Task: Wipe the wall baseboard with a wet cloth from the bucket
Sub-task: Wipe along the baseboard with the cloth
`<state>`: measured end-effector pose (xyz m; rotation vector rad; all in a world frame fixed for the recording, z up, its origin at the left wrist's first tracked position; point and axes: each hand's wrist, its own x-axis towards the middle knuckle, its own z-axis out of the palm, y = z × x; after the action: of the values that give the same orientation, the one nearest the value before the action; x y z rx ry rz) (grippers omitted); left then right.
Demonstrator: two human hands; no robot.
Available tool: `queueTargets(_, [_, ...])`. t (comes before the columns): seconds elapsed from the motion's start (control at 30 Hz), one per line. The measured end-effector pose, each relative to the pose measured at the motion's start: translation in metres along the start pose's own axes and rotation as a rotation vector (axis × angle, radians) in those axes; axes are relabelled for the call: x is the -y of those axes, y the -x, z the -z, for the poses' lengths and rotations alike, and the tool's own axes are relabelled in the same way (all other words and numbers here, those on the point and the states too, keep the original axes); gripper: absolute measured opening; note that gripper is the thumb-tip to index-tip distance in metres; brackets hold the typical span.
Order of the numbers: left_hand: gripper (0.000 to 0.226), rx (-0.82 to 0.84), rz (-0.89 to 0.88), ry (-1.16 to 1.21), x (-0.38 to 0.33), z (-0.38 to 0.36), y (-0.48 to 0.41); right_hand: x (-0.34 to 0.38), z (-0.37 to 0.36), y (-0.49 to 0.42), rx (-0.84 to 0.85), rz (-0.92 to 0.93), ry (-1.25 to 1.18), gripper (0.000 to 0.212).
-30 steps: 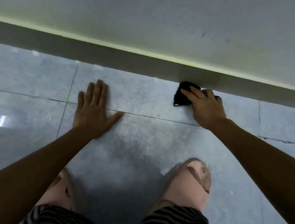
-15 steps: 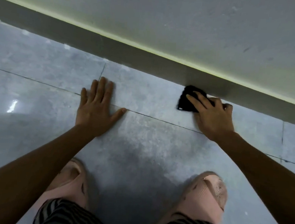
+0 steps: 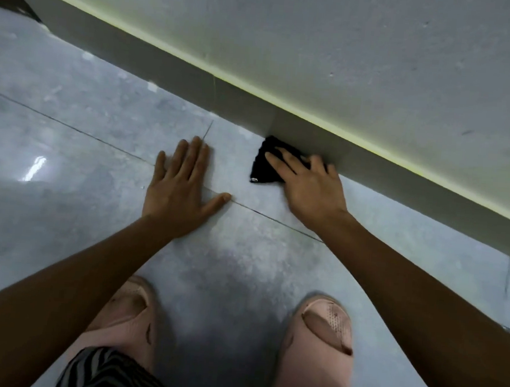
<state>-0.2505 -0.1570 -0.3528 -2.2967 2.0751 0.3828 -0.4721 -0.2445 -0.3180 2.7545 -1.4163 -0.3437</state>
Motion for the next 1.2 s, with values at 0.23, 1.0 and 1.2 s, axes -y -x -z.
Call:
queueTargets(0.23, [0.099, 0.054, 0.097, 0.040, 0.032, 0.013, -0.006, -0.031, 0.001, 0.028, 0.053, -0.034, 0.015, 0.060])
queueTargets(1.0, [0.107, 0.180, 0.202, -0.004, 0.083, 0.029, 0.001, 0.025, 0.025, -0.016, 0.204, -0.133, 0.056, 0.067])
queueTargets(1.2, [0.105, 0.109, 0.212, 0.004, 0.082, 0.019, 0.003, 0.082, 0.046, -0.085, 0.193, 0.038, 0.008, 0.066])
